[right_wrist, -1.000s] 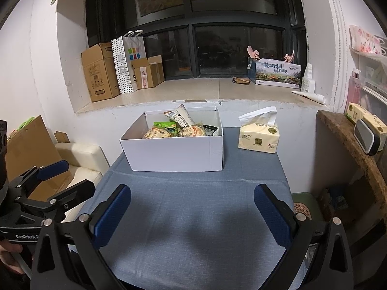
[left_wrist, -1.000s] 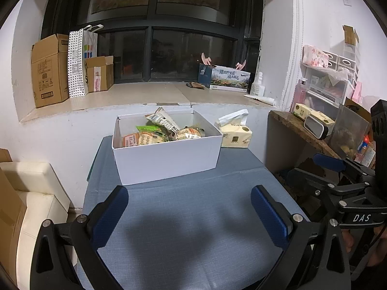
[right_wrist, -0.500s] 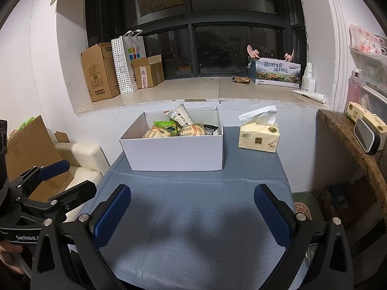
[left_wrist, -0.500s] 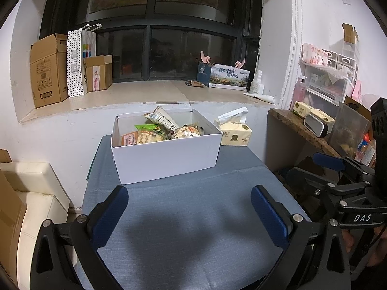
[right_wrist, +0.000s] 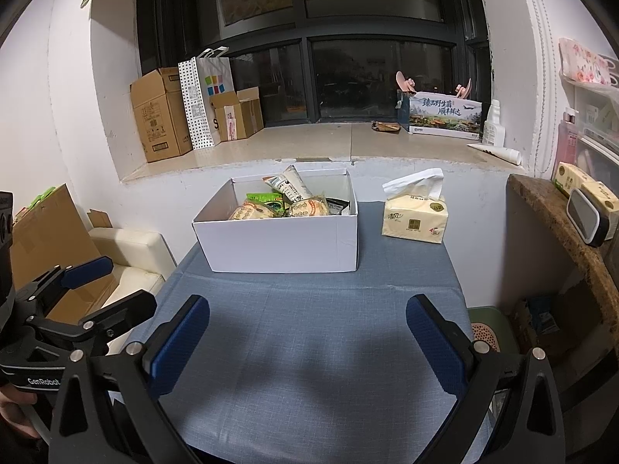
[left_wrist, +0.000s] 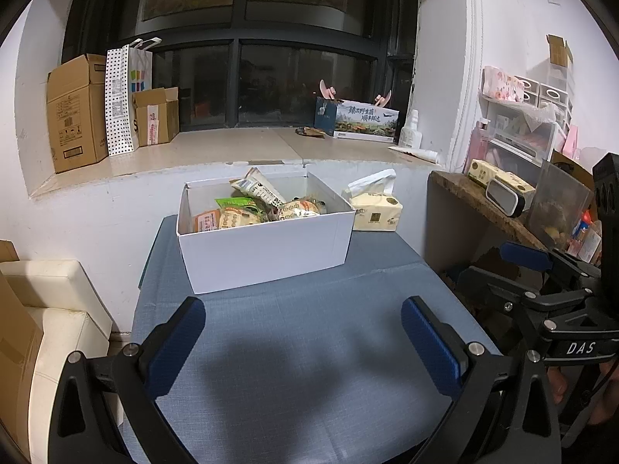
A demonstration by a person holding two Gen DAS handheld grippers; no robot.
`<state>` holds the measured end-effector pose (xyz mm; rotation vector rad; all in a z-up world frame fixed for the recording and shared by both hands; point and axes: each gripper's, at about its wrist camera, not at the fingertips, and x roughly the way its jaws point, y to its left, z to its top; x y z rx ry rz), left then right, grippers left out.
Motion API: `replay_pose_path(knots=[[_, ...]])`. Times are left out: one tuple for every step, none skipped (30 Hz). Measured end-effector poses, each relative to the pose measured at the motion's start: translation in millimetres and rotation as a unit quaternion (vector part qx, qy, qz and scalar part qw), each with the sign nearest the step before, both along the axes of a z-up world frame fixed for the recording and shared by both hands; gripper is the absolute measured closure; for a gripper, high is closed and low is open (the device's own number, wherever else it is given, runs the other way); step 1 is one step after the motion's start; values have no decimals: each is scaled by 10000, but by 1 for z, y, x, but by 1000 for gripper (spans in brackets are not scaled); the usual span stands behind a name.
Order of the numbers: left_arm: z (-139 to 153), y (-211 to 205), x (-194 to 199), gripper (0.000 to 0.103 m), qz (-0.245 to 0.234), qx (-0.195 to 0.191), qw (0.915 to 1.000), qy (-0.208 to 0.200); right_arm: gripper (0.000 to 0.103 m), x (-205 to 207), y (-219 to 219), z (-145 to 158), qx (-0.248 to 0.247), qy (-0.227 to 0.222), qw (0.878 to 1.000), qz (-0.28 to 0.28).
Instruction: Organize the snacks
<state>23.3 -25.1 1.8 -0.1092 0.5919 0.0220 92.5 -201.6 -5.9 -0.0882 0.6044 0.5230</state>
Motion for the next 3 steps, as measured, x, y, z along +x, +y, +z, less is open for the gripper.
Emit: replay_pose_path(knots=[[0, 0, 0, 0, -1, -4, 10000, -2, 0, 0, 0, 0, -2, 1, 10000, 0], [0, 0, 0, 0, 3, -6, 10000, -8, 0, 1, 0, 0, 0, 1, 10000, 0], [0, 0, 0, 0, 6, -2, 10000, -5, 0, 0, 0, 0, -1, 4, 10000, 2]])
